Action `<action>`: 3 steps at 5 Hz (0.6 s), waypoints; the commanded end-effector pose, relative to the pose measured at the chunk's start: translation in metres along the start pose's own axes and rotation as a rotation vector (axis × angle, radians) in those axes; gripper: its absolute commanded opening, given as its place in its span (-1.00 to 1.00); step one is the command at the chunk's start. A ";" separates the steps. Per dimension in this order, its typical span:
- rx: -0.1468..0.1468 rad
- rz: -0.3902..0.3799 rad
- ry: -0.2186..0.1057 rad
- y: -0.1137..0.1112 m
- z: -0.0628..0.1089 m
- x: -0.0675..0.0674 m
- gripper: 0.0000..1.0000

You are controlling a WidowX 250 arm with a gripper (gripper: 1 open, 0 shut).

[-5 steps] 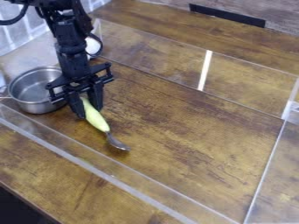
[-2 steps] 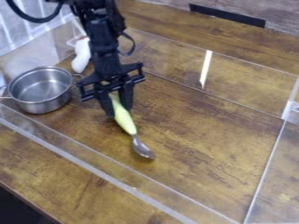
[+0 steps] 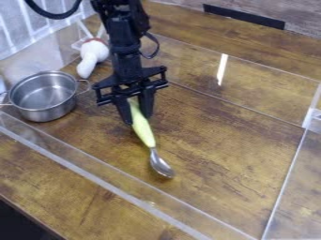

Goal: Move the green spoon to the right

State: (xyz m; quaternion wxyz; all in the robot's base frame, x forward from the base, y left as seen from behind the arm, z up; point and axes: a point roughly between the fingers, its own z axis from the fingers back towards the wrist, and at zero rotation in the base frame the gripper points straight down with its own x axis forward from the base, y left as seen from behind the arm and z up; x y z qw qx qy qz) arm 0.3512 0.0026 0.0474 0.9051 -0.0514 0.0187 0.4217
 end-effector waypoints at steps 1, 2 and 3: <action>-0.057 -0.047 -0.073 -0.007 0.029 -0.011 -1.00; -0.059 -0.059 -0.084 -0.006 0.029 -0.018 -1.00; -0.055 -0.129 -0.091 -0.004 0.031 -0.025 -1.00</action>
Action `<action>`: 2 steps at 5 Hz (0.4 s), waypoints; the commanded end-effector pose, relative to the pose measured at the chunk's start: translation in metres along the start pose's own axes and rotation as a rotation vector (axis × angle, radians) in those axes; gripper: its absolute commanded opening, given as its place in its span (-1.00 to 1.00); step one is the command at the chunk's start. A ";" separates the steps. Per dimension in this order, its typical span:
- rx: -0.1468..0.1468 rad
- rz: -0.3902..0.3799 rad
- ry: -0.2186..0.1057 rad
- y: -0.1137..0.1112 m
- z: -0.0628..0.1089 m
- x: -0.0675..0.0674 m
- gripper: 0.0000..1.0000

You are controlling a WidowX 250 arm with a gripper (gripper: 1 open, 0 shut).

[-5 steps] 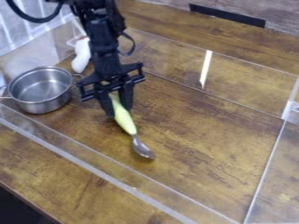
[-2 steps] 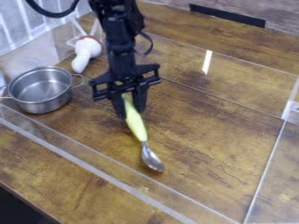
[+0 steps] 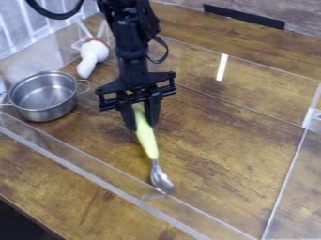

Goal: Move the green spoon to the right

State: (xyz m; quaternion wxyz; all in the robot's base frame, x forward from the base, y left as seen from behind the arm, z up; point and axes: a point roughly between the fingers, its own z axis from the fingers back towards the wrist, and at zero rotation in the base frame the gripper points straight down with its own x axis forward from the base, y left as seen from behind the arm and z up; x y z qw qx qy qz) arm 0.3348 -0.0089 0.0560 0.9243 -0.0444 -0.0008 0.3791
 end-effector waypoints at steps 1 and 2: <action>-0.048 -0.096 -0.063 -0.007 0.025 -0.010 -1.00; -0.039 -0.147 -0.075 -0.017 0.022 -0.019 -1.00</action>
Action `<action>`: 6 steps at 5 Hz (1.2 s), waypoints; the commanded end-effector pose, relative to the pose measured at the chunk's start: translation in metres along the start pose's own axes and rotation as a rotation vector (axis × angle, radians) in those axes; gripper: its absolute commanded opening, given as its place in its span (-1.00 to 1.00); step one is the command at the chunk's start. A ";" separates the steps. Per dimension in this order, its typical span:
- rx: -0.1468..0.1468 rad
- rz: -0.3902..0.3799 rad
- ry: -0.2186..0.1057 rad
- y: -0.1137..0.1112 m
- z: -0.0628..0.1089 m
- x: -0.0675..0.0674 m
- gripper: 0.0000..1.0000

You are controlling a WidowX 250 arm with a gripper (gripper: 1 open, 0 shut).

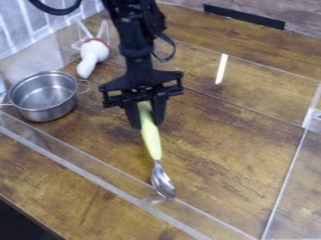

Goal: Move the green spoon to the right

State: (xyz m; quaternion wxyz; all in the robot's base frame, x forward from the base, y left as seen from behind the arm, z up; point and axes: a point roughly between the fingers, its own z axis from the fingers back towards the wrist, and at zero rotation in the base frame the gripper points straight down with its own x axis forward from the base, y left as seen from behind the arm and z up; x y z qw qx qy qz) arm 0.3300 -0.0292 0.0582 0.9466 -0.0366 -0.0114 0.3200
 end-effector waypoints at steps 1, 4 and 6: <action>-0.034 -0.059 -0.062 -0.016 0.018 -0.007 -1.00; 0.032 -0.210 -0.075 -0.029 0.007 -0.016 -1.00; 0.081 -0.187 -0.092 -0.041 -0.018 -0.011 -1.00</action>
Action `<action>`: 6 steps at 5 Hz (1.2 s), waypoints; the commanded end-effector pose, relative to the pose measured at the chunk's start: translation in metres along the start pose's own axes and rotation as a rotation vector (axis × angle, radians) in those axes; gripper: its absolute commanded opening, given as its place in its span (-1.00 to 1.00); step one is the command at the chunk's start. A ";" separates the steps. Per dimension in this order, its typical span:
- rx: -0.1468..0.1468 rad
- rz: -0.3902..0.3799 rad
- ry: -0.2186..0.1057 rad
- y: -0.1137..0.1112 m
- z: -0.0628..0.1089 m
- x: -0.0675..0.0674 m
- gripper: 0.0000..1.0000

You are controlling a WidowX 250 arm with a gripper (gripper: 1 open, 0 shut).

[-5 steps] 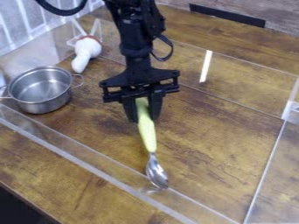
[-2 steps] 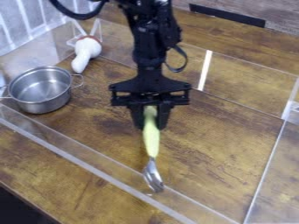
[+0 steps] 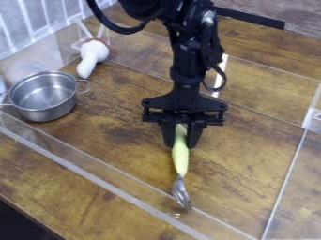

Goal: Move the green spoon to the right

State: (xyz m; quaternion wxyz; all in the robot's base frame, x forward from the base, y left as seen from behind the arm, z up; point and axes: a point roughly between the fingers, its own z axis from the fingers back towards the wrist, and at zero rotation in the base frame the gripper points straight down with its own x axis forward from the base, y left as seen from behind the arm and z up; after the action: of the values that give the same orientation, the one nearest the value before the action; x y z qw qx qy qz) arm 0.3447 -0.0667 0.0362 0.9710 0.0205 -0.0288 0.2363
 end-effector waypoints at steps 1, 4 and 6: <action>0.006 0.067 -0.032 0.005 -0.001 0.004 -1.00; 0.053 0.242 -0.042 0.022 -0.013 0.005 -1.00; 0.019 0.182 -0.024 0.019 -0.001 -0.011 -1.00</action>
State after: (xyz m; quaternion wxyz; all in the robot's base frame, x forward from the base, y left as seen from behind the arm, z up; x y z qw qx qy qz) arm 0.3361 -0.0570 0.0317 0.9422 0.0235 -0.0455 0.3310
